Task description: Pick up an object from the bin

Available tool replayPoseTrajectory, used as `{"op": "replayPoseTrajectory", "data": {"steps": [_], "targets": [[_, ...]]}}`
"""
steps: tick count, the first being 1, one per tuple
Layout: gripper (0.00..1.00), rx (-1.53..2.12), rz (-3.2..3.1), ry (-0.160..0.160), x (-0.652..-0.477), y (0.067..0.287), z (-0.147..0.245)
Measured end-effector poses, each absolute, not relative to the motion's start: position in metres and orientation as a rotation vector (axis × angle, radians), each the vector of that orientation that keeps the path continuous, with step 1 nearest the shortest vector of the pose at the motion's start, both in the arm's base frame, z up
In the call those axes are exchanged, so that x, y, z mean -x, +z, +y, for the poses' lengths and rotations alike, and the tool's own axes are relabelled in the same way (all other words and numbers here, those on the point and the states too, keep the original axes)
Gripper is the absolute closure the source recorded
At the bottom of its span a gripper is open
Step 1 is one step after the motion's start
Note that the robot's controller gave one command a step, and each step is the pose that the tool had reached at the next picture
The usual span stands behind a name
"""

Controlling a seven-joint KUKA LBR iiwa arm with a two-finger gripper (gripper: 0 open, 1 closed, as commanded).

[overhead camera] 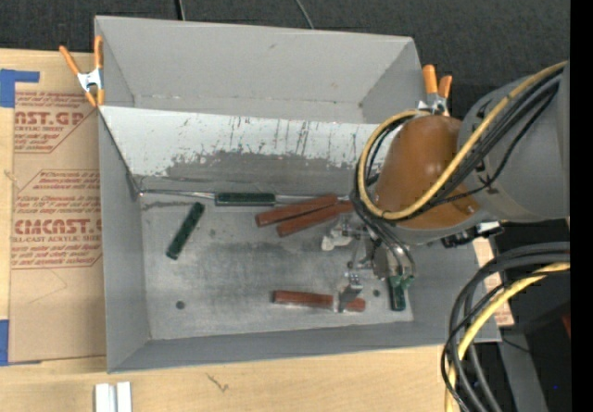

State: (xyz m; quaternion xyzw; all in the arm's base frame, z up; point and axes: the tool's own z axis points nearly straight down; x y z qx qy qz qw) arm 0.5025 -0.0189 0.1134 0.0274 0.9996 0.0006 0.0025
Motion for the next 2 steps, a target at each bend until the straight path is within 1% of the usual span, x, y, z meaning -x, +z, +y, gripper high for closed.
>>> {"op": "replayPoseTrajectory", "data": {"steps": [1,2], "targets": [[0.0,-0.125,3.143,0.002,-0.494,0.089,-0.014],[0.0,-0.161,3.139,0.003,-0.482,0.113,0.008]]}}
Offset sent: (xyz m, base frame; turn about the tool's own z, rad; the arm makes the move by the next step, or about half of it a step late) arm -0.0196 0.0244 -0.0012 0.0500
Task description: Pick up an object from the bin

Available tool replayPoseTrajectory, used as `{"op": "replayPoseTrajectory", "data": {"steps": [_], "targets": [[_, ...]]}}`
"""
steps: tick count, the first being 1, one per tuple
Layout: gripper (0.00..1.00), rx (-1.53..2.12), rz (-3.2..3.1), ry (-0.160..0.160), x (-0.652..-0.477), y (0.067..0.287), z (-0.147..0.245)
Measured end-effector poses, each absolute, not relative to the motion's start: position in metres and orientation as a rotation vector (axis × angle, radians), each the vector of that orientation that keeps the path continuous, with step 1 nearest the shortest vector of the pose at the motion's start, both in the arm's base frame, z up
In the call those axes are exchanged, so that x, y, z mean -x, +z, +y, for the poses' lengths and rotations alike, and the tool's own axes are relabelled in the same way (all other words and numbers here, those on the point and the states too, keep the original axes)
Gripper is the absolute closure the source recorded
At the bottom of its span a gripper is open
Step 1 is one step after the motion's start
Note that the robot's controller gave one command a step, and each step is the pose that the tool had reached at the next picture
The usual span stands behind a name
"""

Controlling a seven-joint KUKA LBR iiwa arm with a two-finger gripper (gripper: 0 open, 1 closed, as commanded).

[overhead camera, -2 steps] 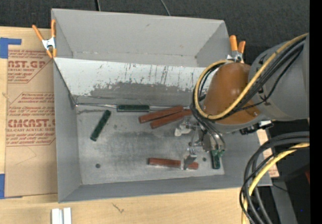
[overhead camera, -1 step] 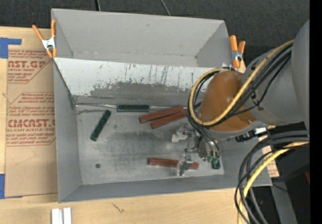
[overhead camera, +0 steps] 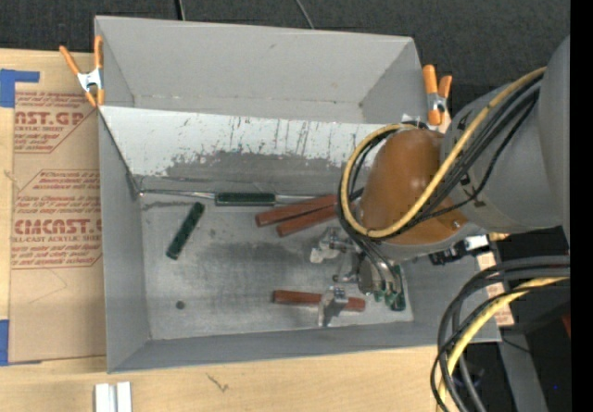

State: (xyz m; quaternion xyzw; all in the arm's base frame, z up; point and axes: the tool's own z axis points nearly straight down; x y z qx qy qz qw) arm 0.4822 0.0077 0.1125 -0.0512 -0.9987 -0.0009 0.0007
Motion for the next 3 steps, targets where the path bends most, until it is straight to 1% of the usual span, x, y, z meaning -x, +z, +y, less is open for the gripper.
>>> {"op": "replayPoseTrajectory", "data": {"steps": [1,2,3], "targets": [[0.0,0.267,-3.142,-0.003,-0.484,0.072,0.014],[1.0,0.365,-3.135,-0.009,-0.486,0.076,0.002],[1.0,0.365,-3.135,-0.009,-0.486,0.076,0.002]]}}
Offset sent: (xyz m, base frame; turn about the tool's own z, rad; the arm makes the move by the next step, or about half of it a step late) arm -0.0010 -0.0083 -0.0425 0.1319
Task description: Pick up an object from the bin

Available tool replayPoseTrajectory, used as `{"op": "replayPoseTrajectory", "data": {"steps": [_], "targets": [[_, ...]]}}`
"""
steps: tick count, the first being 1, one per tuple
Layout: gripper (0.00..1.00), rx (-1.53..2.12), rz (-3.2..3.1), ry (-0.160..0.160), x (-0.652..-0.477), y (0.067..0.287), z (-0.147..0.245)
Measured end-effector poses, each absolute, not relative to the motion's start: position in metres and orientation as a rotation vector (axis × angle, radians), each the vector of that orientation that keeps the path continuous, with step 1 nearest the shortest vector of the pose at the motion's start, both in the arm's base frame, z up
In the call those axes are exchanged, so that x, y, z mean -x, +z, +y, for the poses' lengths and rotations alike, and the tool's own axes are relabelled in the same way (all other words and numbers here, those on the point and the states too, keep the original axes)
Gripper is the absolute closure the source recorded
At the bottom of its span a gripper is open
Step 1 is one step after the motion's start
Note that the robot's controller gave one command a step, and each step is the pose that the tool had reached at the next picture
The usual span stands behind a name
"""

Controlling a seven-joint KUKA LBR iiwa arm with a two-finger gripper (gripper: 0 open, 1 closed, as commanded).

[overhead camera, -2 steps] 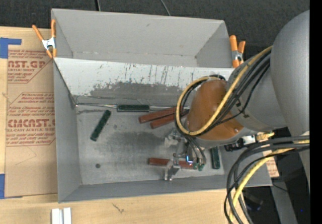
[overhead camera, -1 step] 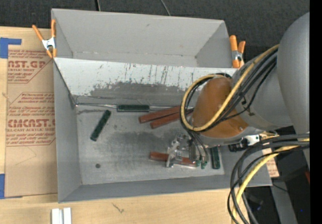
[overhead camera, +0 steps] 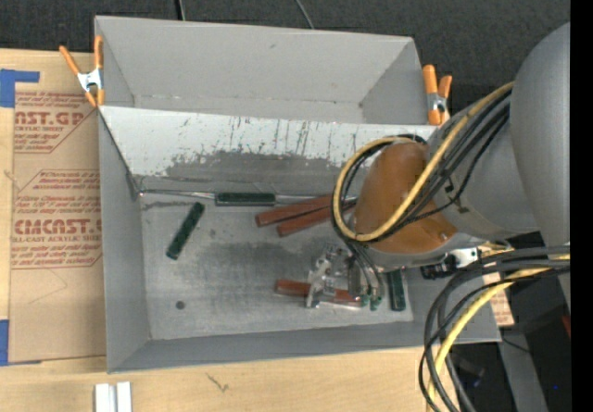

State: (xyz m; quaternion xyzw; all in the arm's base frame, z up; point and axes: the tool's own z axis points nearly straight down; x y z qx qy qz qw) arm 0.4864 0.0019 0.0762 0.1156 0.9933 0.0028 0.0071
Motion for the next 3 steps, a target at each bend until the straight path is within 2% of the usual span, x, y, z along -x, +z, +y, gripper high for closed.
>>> {"op": "replayPoseTrajectory", "data": {"steps": [3], "targets": [[1.0,-0.363,3.121,0.002,-0.484,0.093,0.002]]}}
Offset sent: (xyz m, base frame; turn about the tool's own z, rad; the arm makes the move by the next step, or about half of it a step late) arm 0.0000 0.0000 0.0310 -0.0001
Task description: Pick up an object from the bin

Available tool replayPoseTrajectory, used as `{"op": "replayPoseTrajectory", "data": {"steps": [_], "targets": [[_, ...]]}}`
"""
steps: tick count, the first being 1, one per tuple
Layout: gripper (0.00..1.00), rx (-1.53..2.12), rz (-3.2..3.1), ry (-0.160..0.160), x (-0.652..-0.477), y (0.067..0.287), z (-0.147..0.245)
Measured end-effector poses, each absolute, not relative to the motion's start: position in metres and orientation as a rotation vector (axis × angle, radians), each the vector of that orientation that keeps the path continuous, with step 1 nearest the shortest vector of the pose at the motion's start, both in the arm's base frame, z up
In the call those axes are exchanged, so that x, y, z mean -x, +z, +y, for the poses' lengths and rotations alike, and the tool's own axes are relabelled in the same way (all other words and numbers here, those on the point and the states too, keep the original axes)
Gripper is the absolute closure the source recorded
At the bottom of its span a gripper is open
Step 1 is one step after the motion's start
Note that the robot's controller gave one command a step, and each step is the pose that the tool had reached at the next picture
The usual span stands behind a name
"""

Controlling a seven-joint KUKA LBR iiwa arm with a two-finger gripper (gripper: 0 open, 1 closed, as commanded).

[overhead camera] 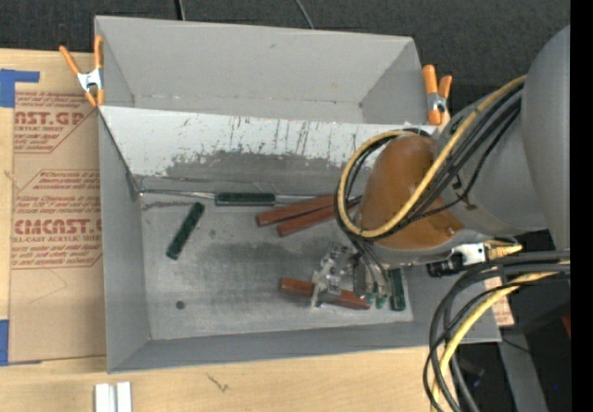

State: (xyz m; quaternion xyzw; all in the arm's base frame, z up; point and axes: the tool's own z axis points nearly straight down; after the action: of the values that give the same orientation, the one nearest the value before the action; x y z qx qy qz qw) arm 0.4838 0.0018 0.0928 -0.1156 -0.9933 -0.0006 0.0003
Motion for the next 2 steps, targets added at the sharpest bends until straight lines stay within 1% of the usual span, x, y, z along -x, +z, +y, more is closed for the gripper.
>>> {"op": "replayPoseTrajectory", "data": {"steps": [1,2], "targets": [[1.0,0.362,-3.115,-0.001,-0.483,0.103,0.002],[1.0,0.362,-3.114,-0.001,-0.482,0.124,0.002]]}}
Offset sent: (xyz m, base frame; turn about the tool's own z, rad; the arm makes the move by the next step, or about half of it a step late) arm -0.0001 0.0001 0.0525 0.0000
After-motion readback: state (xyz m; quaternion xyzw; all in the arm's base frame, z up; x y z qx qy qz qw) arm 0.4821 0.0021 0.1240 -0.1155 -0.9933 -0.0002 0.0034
